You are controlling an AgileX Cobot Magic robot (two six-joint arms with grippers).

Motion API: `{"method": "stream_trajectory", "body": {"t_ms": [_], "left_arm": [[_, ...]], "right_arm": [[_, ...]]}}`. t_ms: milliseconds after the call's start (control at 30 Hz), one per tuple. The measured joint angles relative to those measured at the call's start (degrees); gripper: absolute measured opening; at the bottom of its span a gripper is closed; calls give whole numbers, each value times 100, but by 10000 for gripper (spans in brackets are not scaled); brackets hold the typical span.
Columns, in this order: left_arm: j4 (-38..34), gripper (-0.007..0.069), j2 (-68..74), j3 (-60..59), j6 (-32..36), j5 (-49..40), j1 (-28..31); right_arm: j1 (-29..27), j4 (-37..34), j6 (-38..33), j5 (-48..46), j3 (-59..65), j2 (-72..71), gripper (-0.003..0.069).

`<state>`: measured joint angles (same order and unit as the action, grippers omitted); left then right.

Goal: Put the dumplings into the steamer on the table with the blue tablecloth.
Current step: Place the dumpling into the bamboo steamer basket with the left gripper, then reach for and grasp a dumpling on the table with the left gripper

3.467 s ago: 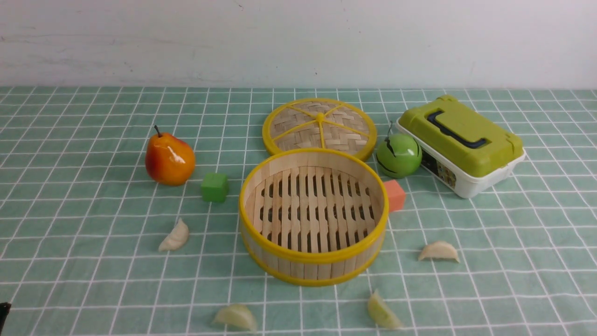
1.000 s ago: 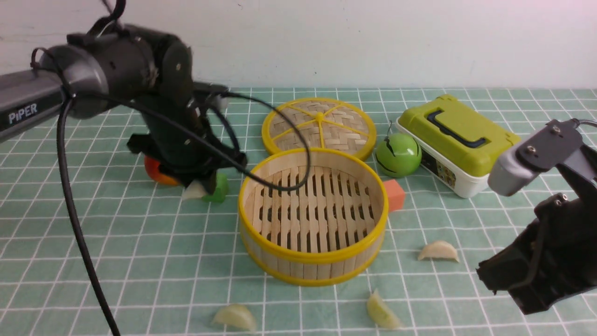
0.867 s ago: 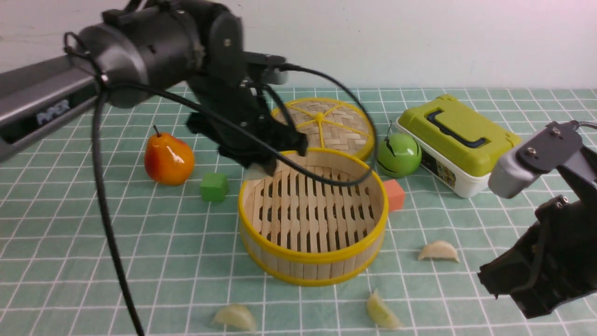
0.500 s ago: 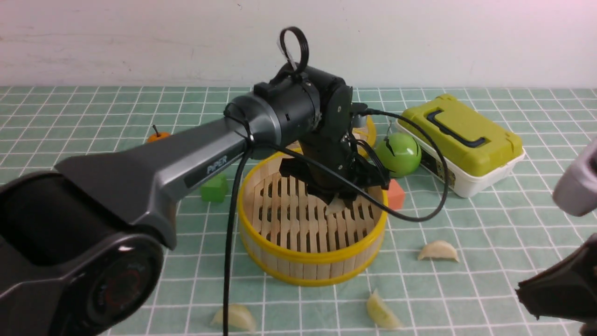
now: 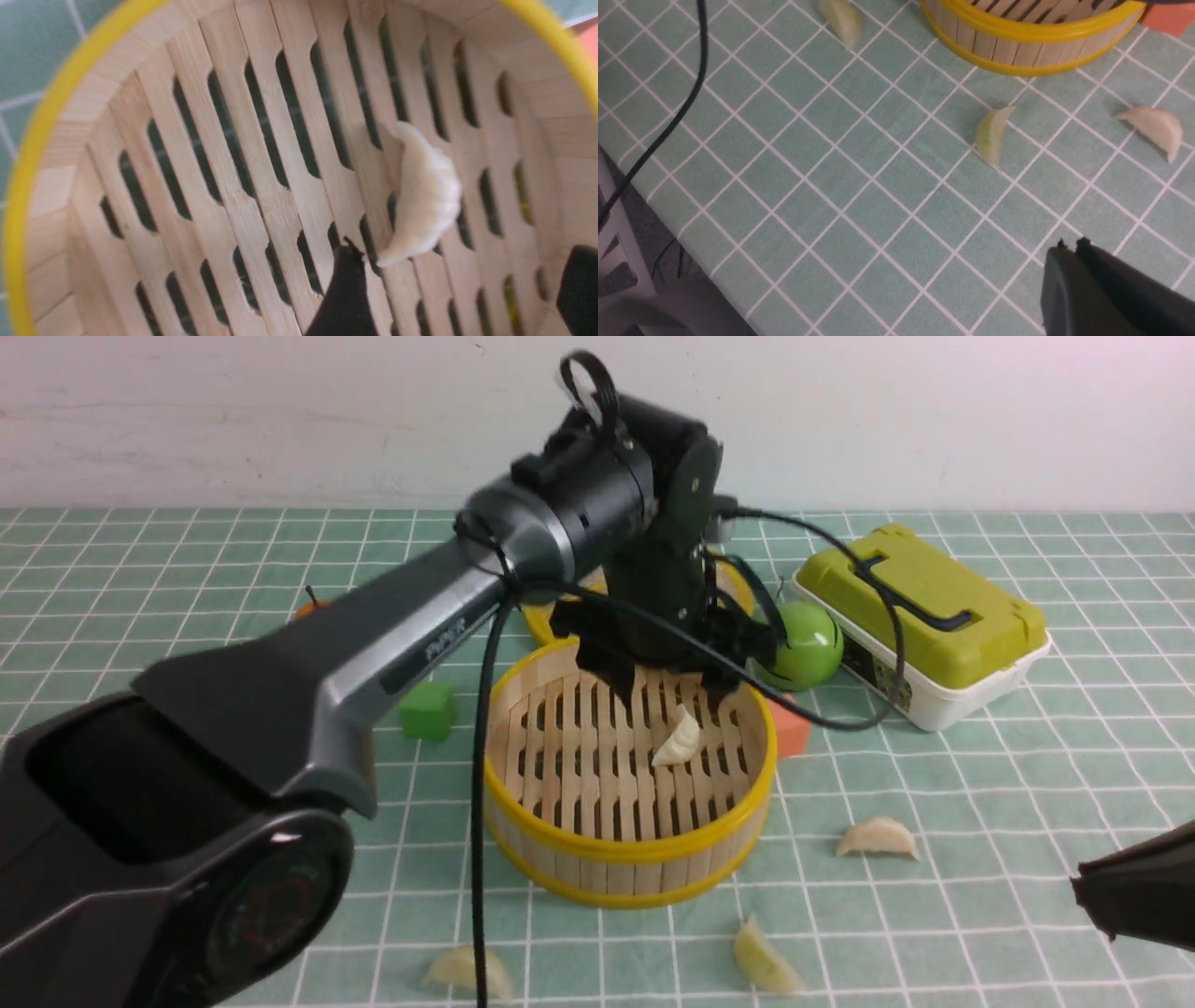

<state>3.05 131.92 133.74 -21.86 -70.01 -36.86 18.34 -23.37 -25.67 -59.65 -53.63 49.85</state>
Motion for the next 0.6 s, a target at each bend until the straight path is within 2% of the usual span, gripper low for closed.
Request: {"method": "stream_trajectory", "body": {"t_ms": [133,267,367,400,500,533,600], "left_arm": [[27,569,-1042,-73,249,-96,0],[182,571,-2233,-964,356,-107,0],[295,571,-3093,-2292,363,-114,0],[304,571,-3150,-2396,363,-120,0],[448,571,-4044,-4343,269,-121,0],[454,571,-4159,-4658,256,-99,0],[458,571,-4511,-5786,216,216,0]], "right_arm": [[0,0,0,136,-4,0,21],[0,2,0,136,-4,0,21],[0,2,0,136,-4,0,23],[0,2,0,136,-4,0,23],[0,-71,17,136,-4,0,29],[0,-93,17,136,-4,0,30],[0,-177,21,136,-4,0,33]]}}
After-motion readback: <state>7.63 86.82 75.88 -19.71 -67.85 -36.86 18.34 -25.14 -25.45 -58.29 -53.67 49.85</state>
